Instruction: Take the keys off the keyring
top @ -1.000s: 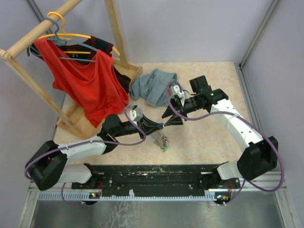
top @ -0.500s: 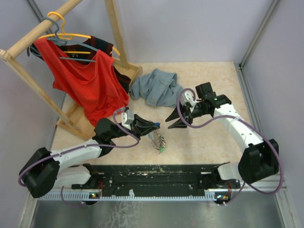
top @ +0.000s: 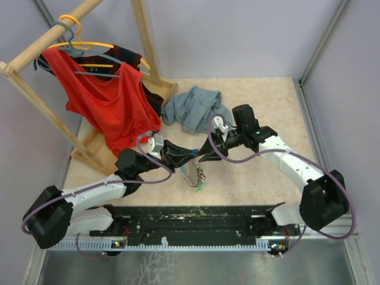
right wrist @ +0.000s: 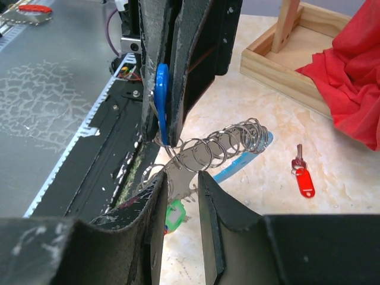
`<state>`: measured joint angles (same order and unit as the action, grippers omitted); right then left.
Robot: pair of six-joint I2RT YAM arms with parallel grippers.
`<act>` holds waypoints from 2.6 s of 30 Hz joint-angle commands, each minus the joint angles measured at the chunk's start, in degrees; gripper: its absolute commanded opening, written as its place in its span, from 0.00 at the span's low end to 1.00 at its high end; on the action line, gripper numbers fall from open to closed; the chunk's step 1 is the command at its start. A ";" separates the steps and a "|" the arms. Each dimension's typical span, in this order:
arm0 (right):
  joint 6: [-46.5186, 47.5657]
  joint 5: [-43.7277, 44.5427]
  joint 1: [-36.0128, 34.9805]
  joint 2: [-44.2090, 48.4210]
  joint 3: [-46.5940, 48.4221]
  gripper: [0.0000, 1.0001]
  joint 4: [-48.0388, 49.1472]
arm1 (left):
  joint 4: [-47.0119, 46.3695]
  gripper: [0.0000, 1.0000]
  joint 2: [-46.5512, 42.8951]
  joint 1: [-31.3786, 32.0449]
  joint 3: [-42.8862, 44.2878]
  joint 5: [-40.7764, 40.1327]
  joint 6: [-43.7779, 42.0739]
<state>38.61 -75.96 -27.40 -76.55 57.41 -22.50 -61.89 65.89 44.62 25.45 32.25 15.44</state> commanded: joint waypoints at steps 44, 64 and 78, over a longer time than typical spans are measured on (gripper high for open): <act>-4.94 1.29 -2.40 -2.66 6.47 0.00 -2.25 | 0.25 0.00 -2.53 2.79 2.13 1.76 -10.93; -0.87 -0.56 -2.49 -4.53 9.17 0.00 -9.11 | 13.05 0.00 -0.48 2.84 8.64 4.73 -16.22; 0.63 -1.08 -2.49 -5.65 10.55 0.00 -11.69 | 18.20 0.00 -1.20 3.40 9.46 3.45 -18.59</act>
<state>38.46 -74.94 -29.26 -81.78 64.51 -34.52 -43.94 65.93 47.55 32.99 35.92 -1.67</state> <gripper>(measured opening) 0.005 0.026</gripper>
